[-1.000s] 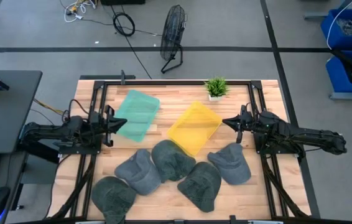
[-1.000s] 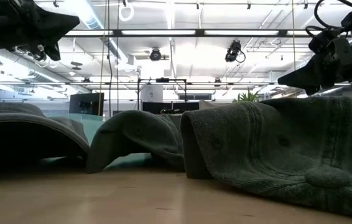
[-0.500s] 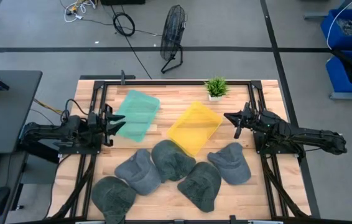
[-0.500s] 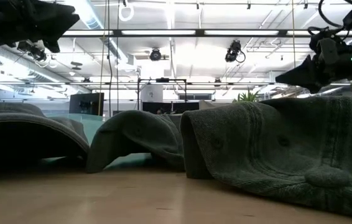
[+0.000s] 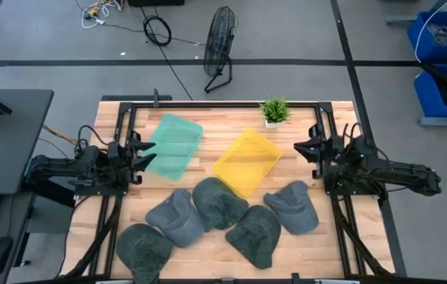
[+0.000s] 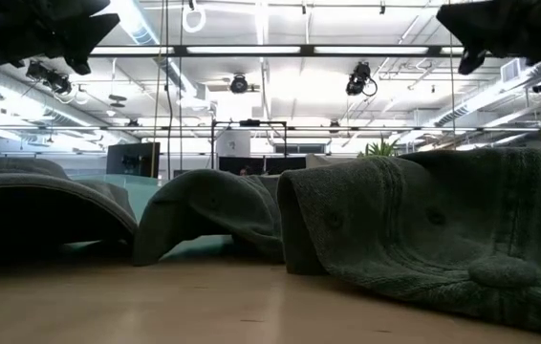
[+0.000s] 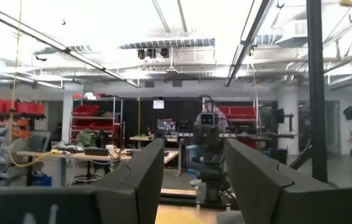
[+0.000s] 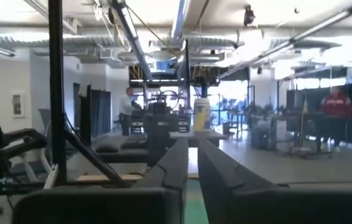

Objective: Pick & Place hat
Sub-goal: Put the right blue cap into the yellow basket

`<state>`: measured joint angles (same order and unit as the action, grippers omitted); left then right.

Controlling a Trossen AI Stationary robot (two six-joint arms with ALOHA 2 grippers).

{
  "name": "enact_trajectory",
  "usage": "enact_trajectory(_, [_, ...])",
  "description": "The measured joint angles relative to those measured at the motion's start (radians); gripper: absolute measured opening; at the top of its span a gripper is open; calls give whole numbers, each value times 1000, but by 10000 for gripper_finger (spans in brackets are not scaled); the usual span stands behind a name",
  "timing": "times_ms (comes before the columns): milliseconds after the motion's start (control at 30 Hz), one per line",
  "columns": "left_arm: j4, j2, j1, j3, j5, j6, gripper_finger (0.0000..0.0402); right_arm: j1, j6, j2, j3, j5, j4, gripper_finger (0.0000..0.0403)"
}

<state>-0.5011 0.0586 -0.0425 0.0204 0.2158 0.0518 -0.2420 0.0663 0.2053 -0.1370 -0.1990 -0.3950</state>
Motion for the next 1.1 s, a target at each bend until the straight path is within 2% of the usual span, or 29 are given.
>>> enact_trajectory(133, [1, 0, 0, 0, -2, -40, 177, 1, 10, 64, -86, -8, 54, 79])
enact_trajectory(300, [-21, 0, 0, 0, -2, -7, 177, 33, 81, 191, -203, -57, 243, 121])
enact_trajectory(433, [-67, 0, 0, 0, -2, 37, 177, 121, 144, 319, -267, -127, 388, 143])
enact_trajectory(567, [14, 24, 0, 65, 14, 67, 177, 252, 210, 422, -292, -151, 469, 150])
enact_trajectory(733, [234, 159, 0, 253, 79, 163, 177, 429, 278, 567, -292, -88, 500, 151])
enact_trajectory(833, [341, 261, 0, 362, 152, 194, 177, 501, 378, 660, -292, -51, 510, 151])
enact_trajectory(967, [382, 368, 0, 448, 252, 197, 177, 569, 423, 764, -292, 0, 550, 151])
enact_trajectory(1100, [387, 443, 0, 477, 239, 203, 177, 601, 381, 826, -292, 77, 636, 151])
